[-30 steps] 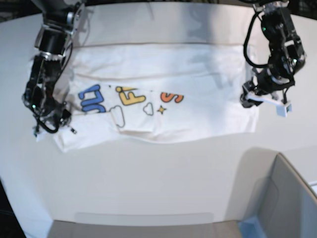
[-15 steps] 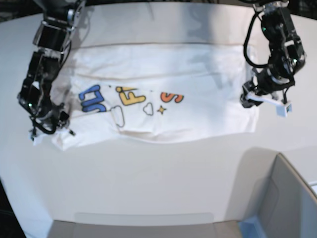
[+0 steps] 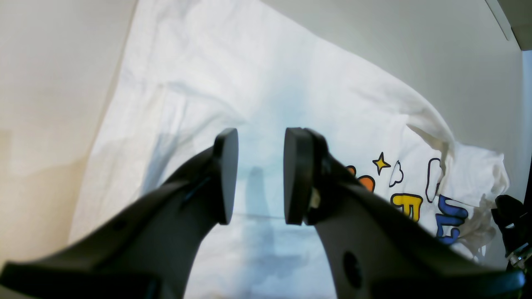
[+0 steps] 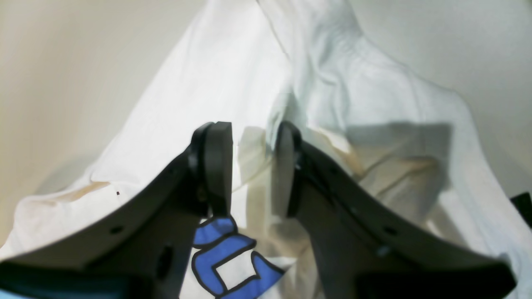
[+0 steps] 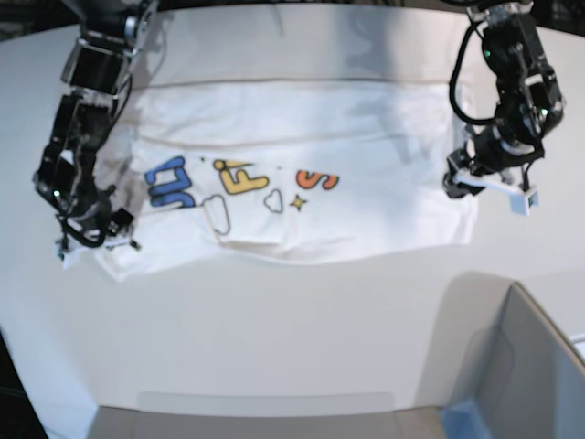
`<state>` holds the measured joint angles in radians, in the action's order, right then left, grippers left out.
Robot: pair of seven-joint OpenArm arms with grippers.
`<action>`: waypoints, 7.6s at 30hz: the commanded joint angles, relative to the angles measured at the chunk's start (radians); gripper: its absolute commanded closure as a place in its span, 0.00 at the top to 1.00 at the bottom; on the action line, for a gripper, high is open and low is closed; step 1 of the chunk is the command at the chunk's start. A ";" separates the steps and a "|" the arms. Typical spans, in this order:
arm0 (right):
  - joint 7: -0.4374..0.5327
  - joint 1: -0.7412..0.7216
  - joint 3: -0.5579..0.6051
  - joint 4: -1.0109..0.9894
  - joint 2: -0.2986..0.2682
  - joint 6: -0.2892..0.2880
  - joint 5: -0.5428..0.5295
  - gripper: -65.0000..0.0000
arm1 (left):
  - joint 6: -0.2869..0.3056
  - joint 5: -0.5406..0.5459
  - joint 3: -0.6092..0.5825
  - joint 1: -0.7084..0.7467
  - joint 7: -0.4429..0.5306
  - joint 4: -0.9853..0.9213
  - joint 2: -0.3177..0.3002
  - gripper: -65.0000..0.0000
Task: Layout the t-shirt on the table in an organized manner, then fold the t-shirt properly
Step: 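Grasp the shirt's side edges with both grippers, then move the left gripper along the side edge toward the hem and pinch, then lift the hem edge with both grippers and fold it over the print, then release the hem and regrip the folded strip's ends with both grippers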
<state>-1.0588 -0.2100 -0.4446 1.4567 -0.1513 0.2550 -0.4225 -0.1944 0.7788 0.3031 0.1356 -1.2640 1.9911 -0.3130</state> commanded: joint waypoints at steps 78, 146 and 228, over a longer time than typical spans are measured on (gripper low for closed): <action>0.067 0.004 -0.006 0.152 -0.017 -0.012 -0.013 0.00 | -0.190 0.003 -0.534 -0.422 0.416 -0.616 -0.263 0.53; 0.064 0.436 -0.308 0.513 -0.090 -0.013 -0.453 0.00 | -0.188 0.008 -0.130 0.106 0.416 -0.082 -0.259 0.00; -0.242 0.346 0.036 0.470 -0.044 -0.041 -0.215 0.06 | -0.099 0.003 -0.034 0.258 0.317 0.032 -0.088 0.32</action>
<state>-1.3102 0.1471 -0.4038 1.9102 -0.1841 0.2173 -0.6228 -0.2985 0.7876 0.2634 0.3965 -0.9680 2.0064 -0.3828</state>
